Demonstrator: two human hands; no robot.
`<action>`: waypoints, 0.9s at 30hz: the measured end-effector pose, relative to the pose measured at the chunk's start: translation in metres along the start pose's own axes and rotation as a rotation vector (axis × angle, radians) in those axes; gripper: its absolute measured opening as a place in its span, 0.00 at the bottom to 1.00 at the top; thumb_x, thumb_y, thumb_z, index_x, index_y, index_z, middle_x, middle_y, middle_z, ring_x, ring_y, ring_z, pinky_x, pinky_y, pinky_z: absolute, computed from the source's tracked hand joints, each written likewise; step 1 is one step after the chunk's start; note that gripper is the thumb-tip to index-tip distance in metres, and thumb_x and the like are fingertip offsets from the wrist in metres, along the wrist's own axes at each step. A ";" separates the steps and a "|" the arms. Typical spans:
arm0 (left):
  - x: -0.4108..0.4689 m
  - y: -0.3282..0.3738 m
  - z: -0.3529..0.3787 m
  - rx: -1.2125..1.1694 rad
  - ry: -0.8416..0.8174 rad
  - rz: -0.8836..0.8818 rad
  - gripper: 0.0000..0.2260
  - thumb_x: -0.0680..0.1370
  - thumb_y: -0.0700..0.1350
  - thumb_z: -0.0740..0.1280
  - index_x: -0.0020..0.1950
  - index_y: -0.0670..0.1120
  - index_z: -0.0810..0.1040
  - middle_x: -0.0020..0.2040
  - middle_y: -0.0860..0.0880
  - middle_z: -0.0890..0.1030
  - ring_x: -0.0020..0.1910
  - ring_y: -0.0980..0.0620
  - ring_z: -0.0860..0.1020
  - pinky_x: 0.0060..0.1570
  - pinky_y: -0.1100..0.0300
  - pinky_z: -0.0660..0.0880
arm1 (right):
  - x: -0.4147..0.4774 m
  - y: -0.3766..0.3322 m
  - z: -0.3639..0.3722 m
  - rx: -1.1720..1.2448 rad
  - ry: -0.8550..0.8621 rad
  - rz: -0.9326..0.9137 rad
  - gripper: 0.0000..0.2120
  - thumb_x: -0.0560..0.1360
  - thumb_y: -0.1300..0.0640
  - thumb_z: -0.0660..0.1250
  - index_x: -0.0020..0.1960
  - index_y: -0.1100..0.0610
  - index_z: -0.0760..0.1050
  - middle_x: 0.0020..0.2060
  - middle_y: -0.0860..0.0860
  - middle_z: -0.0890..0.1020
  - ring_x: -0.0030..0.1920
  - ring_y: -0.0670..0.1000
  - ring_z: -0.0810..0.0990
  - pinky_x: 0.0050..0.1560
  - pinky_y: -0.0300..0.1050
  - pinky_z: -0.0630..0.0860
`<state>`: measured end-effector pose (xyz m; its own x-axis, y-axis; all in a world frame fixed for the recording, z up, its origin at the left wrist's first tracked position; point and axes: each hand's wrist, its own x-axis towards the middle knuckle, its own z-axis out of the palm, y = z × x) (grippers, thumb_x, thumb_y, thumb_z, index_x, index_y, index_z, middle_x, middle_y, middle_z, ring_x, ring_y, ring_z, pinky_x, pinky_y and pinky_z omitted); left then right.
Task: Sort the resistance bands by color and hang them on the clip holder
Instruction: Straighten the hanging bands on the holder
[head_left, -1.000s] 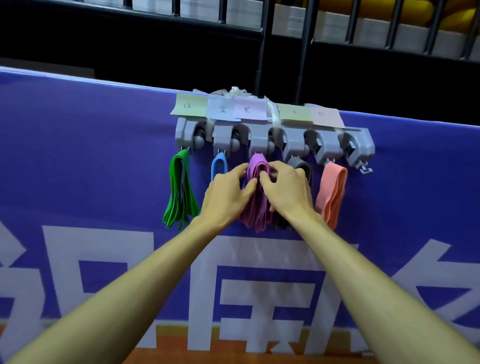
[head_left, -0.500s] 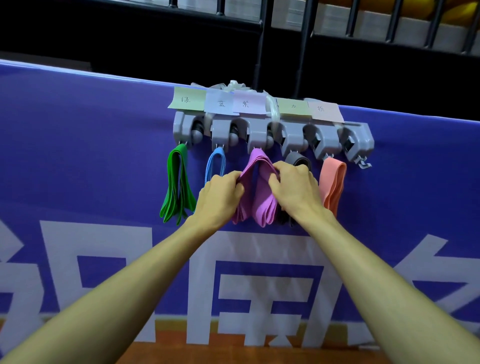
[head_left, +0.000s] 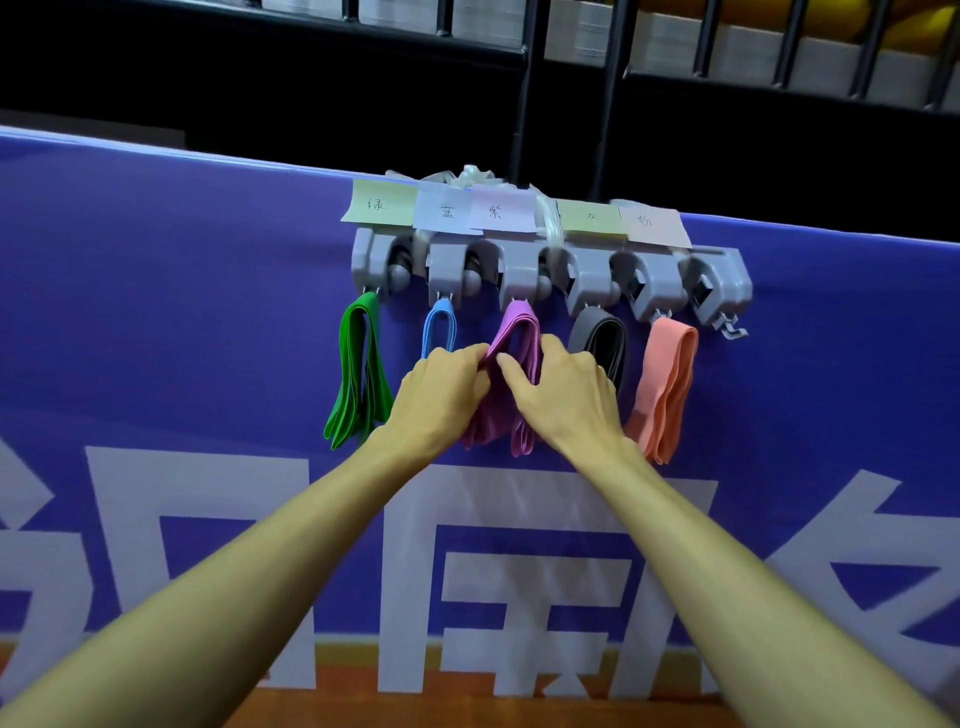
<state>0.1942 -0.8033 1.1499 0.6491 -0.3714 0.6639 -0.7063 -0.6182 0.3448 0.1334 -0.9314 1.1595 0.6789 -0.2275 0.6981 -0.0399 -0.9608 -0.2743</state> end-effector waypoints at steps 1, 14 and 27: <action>0.000 0.000 -0.001 0.002 -0.009 0.007 0.10 0.79 0.43 0.55 0.54 0.48 0.76 0.38 0.45 0.79 0.33 0.42 0.76 0.37 0.49 0.75 | 0.002 0.001 0.000 -0.027 -0.013 -0.001 0.20 0.78 0.40 0.58 0.51 0.58 0.71 0.42 0.57 0.80 0.44 0.62 0.79 0.42 0.52 0.74; 0.000 0.005 0.010 0.009 -0.069 0.023 0.08 0.80 0.44 0.54 0.52 0.46 0.72 0.40 0.43 0.79 0.37 0.38 0.77 0.41 0.46 0.76 | -0.004 0.012 0.001 -0.115 -0.176 -0.051 0.10 0.81 0.56 0.54 0.55 0.61 0.70 0.45 0.61 0.79 0.46 0.65 0.78 0.41 0.51 0.69; -0.002 0.009 -0.001 -0.335 -0.151 0.010 0.14 0.82 0.40 0.59 0.67 0.48 0.73 0.45 0.46 0.83 0.23 0.45 0.79 0.23 0.58 0.76 | 0.000 0.019 -0.005 0.080 -0.310 -0.038 0.11 0.81 0.53 0.58 0.63 0.52 0.72 0.30 0.46 0.76 0.23 0.50 0.80 0.46 0.51 0.80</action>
<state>0.1868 -0.8073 1.1526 0.6584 -0.4899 0.5714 -0.7499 -0.3619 0.5538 0.1295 -0.9500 1.1578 0.8703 -0.1205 0.4776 0.0392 -0.9496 -0.3111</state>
